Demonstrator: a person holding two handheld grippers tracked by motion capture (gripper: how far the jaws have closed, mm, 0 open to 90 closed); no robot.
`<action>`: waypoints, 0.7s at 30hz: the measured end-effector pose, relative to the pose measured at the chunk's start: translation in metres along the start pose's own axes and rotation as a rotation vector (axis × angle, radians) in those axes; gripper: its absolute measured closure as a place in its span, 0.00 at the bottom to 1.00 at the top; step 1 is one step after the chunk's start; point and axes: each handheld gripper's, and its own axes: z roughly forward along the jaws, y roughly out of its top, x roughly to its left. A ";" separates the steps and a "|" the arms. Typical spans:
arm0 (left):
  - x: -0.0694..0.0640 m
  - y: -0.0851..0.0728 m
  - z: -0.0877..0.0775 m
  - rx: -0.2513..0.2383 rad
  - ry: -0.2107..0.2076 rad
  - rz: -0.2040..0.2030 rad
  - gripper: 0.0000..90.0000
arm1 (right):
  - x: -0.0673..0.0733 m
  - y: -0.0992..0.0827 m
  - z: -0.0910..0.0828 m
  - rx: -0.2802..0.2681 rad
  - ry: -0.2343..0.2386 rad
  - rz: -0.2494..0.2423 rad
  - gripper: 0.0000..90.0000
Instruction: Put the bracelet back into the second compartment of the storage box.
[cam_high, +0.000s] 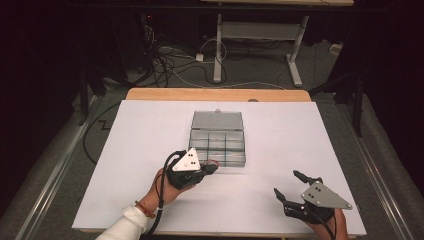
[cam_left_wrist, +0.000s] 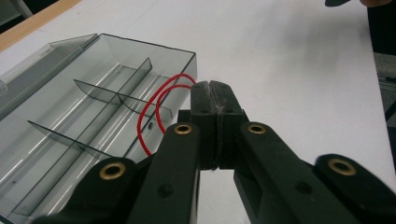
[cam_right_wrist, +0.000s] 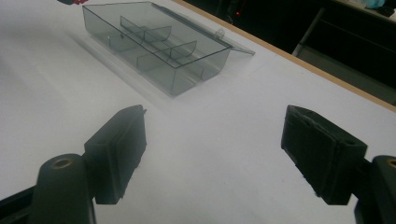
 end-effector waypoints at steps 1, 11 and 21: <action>0.001 0.001 0.000 0.000 0.002 0.001 0.96 | 0.000 0.000 0.000 0.000 0.000 0.000 0.26; 0.016 0.014 0.000 -0.020 0.033 0.007 0.96 | -0.002 0.000 0.002 0.007 -0.004 -0.003 0.26; 0.041 0.022 0.008 0.026 0.051 -0.025 0.96 | -0.003 0.000 0.002 0.007 -0.003 -0.008 0.25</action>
